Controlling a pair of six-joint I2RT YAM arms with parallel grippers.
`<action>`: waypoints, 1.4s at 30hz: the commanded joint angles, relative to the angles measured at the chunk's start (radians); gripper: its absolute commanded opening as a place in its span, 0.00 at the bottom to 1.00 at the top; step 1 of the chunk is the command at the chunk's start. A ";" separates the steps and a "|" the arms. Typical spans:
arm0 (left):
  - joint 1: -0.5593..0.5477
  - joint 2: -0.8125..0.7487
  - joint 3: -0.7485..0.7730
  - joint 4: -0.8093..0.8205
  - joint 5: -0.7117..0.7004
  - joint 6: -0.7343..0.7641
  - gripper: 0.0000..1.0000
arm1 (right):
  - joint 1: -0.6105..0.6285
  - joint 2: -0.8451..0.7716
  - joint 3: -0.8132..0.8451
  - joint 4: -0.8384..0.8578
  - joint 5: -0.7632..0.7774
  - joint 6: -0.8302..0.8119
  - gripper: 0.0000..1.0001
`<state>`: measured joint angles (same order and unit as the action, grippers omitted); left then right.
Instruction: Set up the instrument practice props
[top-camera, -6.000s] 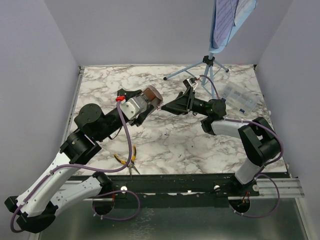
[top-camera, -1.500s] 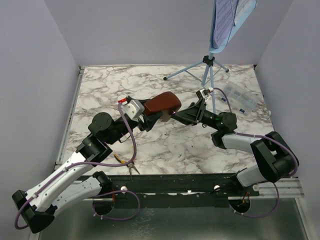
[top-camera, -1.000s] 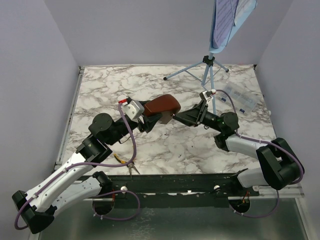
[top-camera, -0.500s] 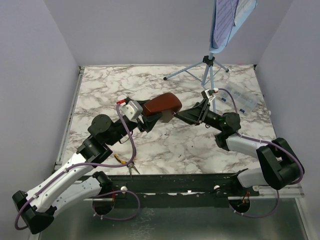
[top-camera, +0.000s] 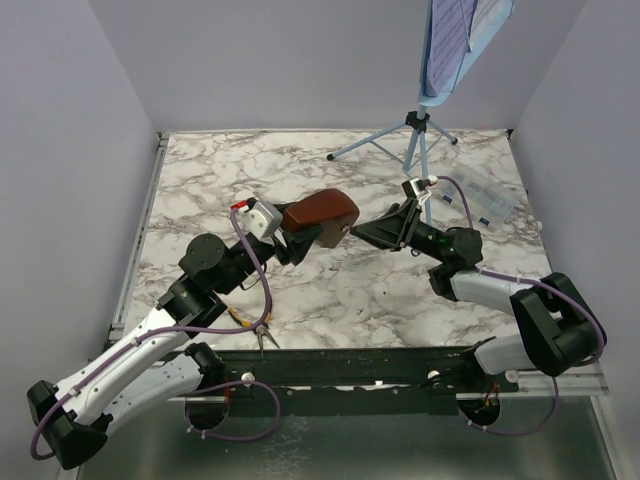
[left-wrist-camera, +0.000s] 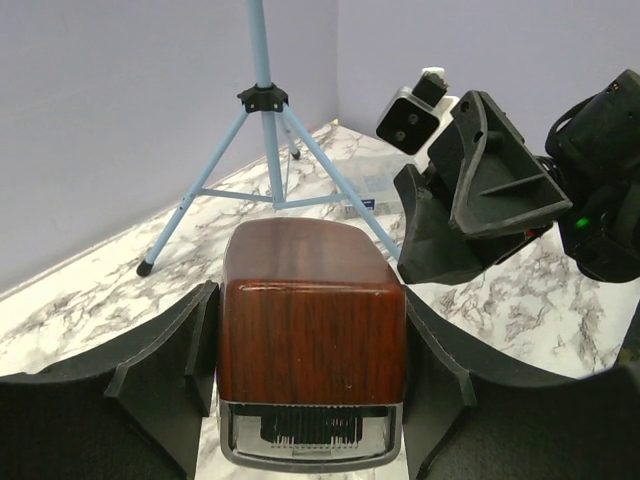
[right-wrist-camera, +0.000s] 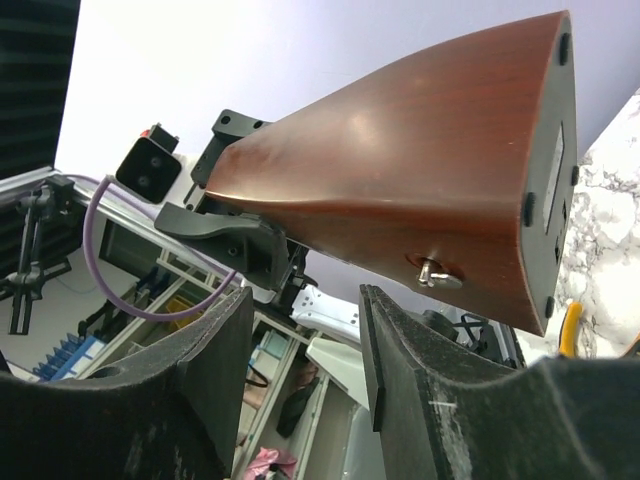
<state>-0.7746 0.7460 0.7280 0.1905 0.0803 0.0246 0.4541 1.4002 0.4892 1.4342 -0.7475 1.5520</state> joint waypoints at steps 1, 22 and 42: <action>-0.003 -0.017 0.011 0.140 -0.027 -0.012 0.00 | -0.001 0.001 0.002 0.026 -0.023 -0.003 0.51; -0.003 -0.016 0.036 0.142 0.012 -0.011 0.00 | 0.001 -0.041 0.011 -0.237 0.028 -0.125 0.59; -0.003 0.003 0.033 0.141 0.059 -0.020 0.00 | 0.001 -0.121 0.088 -0.416 0.048 -0.277 0.59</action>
<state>-0.7731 0.7540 0.7238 0.1875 0.0925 0.0166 0.4541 1.3102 0.5320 1.0340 -0.7097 1.3205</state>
